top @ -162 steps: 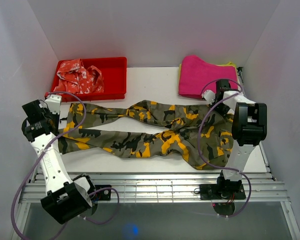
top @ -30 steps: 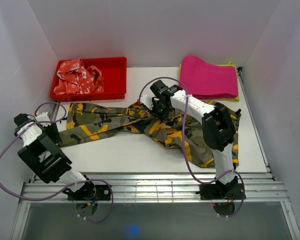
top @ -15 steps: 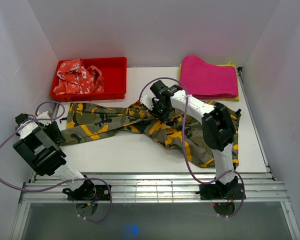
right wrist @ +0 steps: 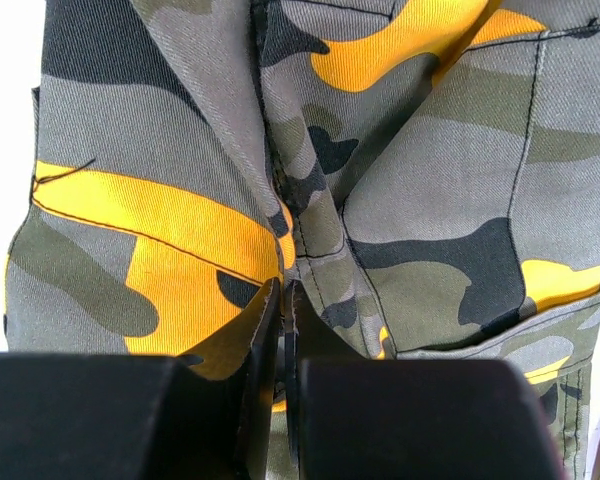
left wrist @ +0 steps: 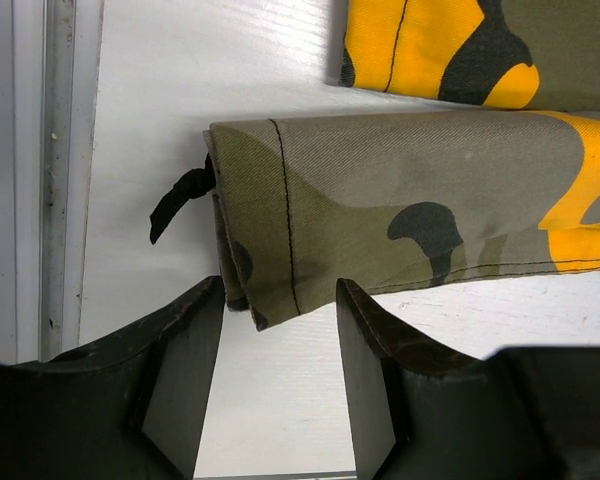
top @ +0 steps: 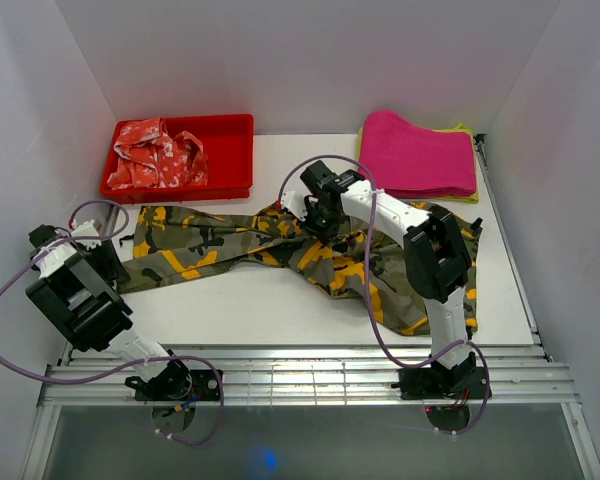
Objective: Fold and stack the trousers
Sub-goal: Flatten the trousers out
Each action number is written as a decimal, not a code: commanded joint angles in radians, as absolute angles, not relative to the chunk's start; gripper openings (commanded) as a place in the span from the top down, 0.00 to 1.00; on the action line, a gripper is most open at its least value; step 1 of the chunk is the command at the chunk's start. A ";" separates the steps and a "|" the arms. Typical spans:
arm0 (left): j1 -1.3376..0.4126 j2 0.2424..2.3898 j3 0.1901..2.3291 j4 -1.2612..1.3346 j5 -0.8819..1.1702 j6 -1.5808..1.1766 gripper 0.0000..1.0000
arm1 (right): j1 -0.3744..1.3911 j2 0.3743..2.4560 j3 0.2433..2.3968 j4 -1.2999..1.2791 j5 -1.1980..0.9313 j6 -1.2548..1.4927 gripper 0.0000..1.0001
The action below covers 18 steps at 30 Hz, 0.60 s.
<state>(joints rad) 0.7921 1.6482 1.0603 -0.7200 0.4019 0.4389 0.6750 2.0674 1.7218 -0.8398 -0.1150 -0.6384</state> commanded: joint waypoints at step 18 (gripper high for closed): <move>0.804 1.637 1.115 -0.767 0.439 0.377 0.78 | 0.670 1.982 1.674 -0.873 -0.129 -0.643 0.92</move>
